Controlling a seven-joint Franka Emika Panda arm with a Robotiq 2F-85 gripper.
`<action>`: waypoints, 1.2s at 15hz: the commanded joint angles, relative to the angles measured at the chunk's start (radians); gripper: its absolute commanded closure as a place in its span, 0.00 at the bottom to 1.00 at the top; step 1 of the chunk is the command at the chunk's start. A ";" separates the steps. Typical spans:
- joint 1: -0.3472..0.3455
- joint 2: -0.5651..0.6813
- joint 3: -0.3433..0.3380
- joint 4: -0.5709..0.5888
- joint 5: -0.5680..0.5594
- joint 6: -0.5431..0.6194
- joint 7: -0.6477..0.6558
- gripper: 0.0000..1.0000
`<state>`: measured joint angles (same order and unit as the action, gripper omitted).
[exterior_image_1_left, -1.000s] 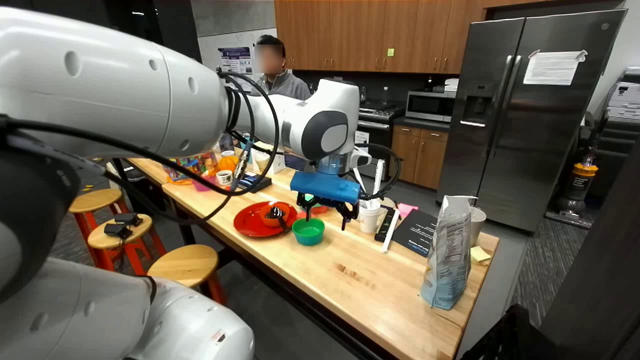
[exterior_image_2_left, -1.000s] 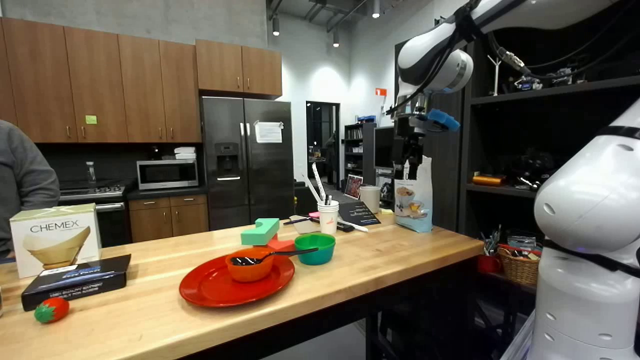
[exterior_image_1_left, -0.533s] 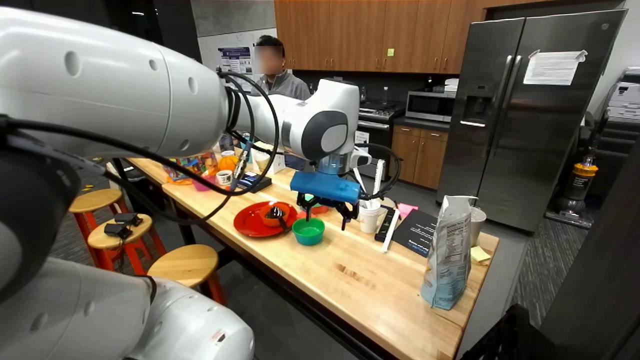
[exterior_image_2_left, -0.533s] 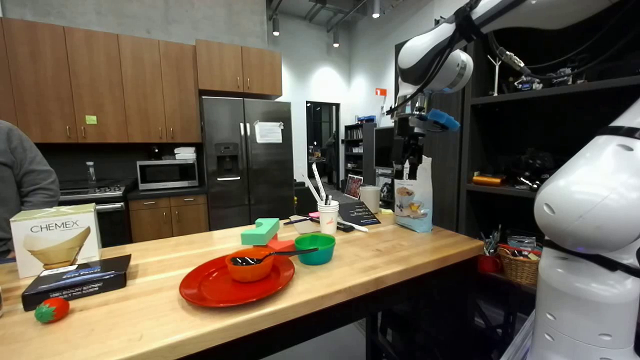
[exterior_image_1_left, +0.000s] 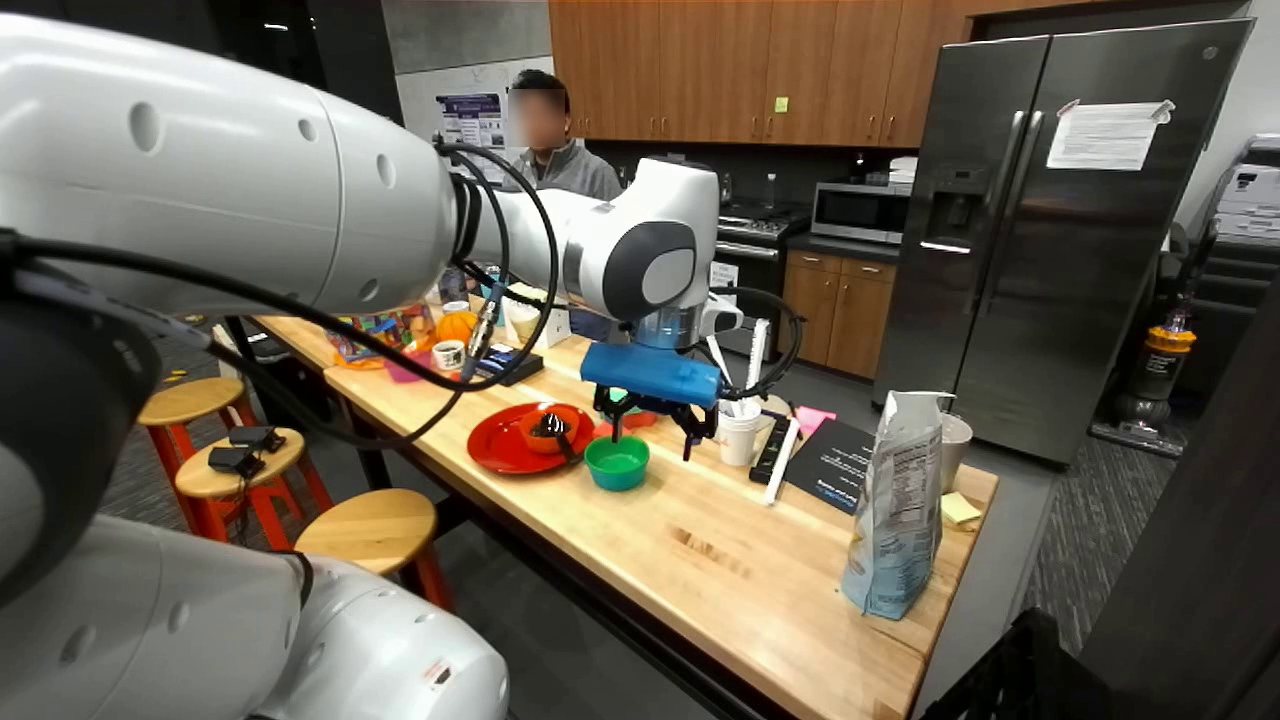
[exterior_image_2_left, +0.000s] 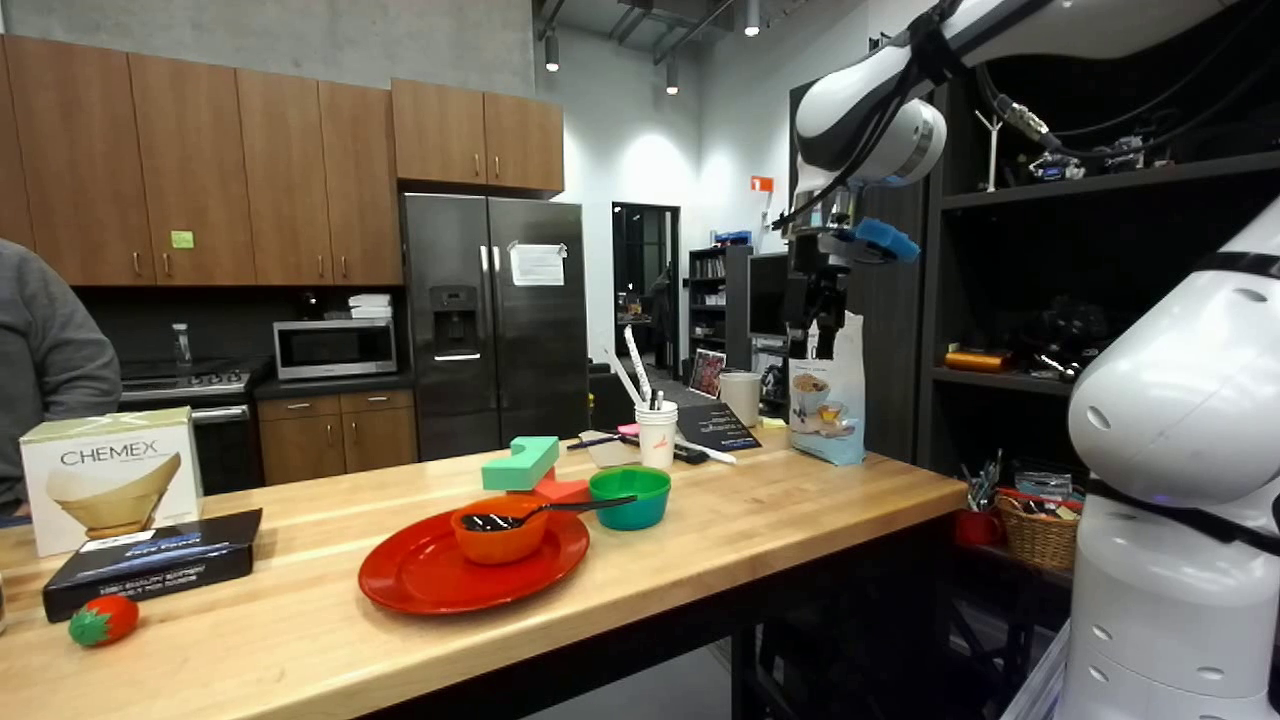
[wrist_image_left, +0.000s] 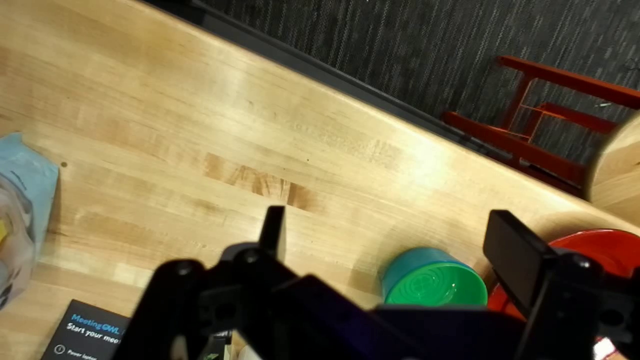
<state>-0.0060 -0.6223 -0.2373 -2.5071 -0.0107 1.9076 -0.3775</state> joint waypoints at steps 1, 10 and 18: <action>-0.014 0.002 0.012 0.002 0.008 -0.002 -0.006 0.00; -0.015 -0.001 0.018 -0.005 -0.007 0.025 -0.017 0.00; -0.003 -0.004 0.011 -0.012 -0.030 0.052 -0.088 0.00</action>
<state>-0.0061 -0.6219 -0.2254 -2.5126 -0.0243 1.9410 -0.4088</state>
